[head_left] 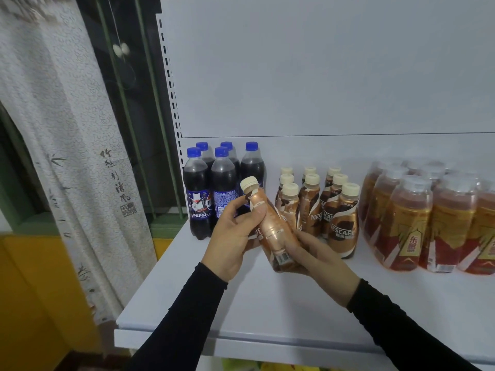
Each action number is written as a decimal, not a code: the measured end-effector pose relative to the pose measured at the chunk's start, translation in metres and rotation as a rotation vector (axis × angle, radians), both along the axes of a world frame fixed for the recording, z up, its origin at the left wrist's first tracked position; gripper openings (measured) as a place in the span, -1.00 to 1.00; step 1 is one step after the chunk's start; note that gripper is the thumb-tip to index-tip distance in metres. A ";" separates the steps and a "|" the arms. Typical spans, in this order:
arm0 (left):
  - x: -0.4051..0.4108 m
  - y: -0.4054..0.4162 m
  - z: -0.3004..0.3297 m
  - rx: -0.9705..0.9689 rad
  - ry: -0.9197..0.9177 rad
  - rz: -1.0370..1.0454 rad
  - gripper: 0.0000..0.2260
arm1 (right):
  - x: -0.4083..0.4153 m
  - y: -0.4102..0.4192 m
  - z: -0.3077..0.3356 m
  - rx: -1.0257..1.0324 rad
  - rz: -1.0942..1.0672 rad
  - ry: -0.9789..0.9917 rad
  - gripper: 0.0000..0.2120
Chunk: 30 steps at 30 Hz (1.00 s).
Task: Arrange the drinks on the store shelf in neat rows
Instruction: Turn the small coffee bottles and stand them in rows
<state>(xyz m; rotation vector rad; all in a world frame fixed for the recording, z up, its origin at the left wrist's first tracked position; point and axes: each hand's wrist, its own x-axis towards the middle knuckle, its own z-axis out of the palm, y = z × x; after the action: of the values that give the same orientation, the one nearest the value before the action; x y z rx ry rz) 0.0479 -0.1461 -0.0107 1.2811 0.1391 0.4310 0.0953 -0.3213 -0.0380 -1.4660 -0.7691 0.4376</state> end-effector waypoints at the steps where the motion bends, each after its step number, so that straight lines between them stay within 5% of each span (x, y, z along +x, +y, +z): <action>1: 0.000 0.001 0.001 -0.031 0.009 0.012 -0.59 | 0.001 0.000 0.001 -0.016 0.001 -0.065 -0.57; 4: 0.001 0.004 0.004 -0.155 0.057 0.046 -0.58 | 0.003 -0.002 0.003 -0.089 0.015 -0.292 -0.22; 6: 0.001 0.004 0.007 -0.233 0.095 0.042 -0.63 | 0.003 -0.002 0.004 -0.105 0.002 -0.417 -0.16; 18: 0.001 -0.001 0.009 -0.495 0.266 -0.031 -0.62 | 0.001 0.018 0.028 -0.004 -0.245 -0.651 -0.48; 23: 0.002 0.002 0.006 -0.527 0.268 -0.059 -0.52 | 0.001 0.019 0.027 0.002 -0.245 -0.640 -0.47; 30: -0.003 -0.001 0.012 -0.464 0.239 -0.054 -0.68 | 0.001 0.014 0.025 -0.038 -0.192 -0.582 -0.37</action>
<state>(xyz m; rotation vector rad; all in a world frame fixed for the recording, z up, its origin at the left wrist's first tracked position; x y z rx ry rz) 0.0447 -0.1471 0.0018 0.8715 0.3834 0.1810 0.0959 -0.3071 -0.0133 -1.7067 -1.0639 -0.1361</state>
